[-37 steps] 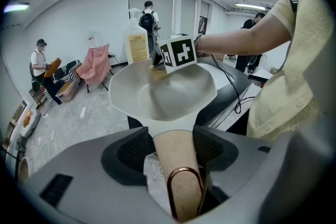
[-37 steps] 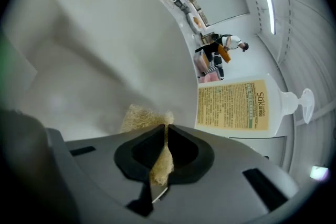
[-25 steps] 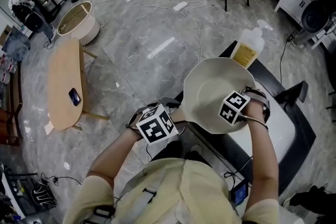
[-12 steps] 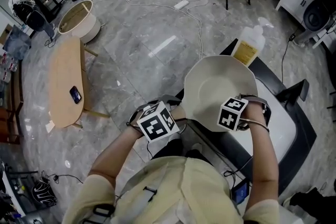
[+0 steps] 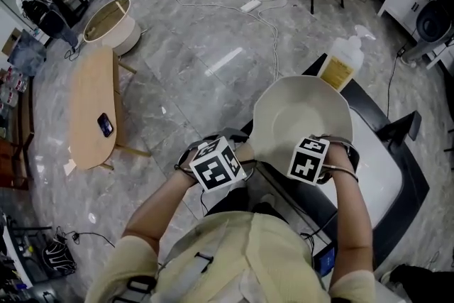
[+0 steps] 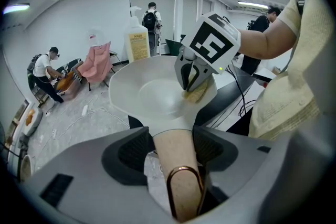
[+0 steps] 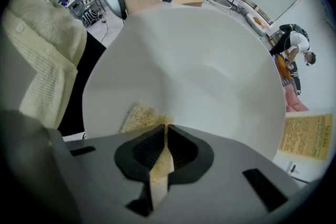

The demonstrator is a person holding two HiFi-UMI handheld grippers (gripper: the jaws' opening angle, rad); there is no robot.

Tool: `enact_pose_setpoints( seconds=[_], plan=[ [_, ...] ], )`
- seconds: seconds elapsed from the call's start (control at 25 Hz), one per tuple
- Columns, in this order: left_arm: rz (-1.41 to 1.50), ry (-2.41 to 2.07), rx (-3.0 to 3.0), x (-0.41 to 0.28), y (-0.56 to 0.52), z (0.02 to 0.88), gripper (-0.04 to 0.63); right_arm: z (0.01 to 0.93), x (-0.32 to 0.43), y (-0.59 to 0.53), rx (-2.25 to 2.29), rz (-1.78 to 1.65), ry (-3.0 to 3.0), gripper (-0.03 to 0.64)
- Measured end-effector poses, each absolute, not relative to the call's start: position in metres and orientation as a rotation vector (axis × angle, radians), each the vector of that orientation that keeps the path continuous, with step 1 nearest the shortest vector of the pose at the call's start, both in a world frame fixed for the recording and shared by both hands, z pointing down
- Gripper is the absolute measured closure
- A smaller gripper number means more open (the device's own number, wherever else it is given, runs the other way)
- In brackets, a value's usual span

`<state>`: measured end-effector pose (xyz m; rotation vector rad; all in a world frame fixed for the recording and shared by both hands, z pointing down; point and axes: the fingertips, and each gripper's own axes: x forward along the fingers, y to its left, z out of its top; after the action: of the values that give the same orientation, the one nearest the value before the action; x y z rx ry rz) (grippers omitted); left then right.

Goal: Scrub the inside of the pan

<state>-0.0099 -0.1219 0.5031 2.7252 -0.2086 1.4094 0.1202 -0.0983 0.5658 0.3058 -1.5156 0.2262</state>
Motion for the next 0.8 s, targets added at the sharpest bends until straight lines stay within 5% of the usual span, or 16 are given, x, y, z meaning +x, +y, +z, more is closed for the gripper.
enact_pose_setpoints(
  seconds=[0.8],
  plan=[
    [1.405,-0.224,2.723,-0.008,-0.123,0.503,0.328,0.551,0.037,-0.163,0.544,0.379,-1.879,0.584]
  ],
)
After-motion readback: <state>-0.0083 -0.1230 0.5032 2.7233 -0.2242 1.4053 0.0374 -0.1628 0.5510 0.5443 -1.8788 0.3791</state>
